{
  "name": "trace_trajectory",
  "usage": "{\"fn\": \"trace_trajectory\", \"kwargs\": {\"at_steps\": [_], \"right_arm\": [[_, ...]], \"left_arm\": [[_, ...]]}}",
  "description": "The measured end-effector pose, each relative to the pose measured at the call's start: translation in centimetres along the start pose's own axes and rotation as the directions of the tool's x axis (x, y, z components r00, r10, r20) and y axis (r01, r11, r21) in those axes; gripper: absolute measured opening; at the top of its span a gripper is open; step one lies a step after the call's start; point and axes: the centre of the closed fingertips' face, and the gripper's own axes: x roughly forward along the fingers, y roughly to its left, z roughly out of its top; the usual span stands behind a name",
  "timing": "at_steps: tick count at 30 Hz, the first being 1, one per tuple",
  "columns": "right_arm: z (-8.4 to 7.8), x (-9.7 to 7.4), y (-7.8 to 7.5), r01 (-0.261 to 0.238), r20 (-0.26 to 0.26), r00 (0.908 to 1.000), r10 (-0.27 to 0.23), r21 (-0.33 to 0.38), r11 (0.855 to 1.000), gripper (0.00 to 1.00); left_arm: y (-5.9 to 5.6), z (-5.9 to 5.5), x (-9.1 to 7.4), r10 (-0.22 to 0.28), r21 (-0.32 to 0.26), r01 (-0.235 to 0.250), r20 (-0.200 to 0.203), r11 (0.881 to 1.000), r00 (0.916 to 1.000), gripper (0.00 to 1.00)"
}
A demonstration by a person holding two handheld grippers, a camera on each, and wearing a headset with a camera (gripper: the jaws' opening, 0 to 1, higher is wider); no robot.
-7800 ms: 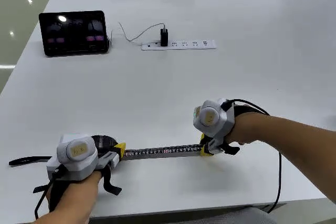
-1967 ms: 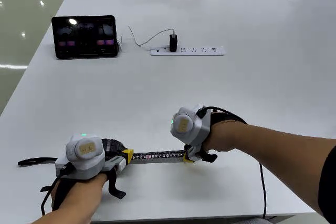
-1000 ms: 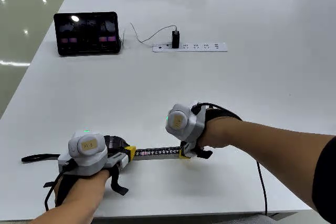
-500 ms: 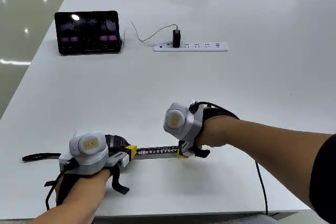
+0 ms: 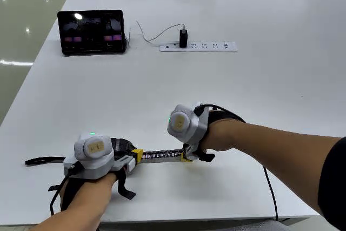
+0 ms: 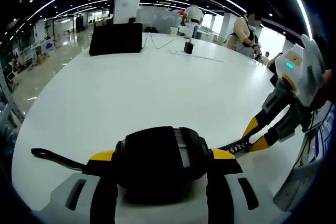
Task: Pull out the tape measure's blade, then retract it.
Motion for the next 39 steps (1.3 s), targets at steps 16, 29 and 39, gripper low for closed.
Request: {"fn": "trace_trajectory", "kwargs": {"at_steps": [16,29,39], "right_arm": [[0.8,0.3,0.1,-0.01,0.015,0.9998,0.01,0.003,1.0,0.1],[1.4,0.5,0.2,-0.022,0.032,0.9993,0.022,-0.001,1.0,0.11],[1.9,0.6,0.3,-0.028,0.048,0.9985,0.028,-0.004,1.0,0.11]], "left_arm": [[0.1,0.0,0.0,0.0,-0.001,0.0,-0.003,1.0,1.0,0.64],[0.1,0.0,-0.1,-0.014,-0.017,0.014,-0.003,1.0,0.9999,0.63],[0.1,0.0,0.0,-0.024,-0.046,0.024,-0.002,0.999,0.9997,0.63]]}}
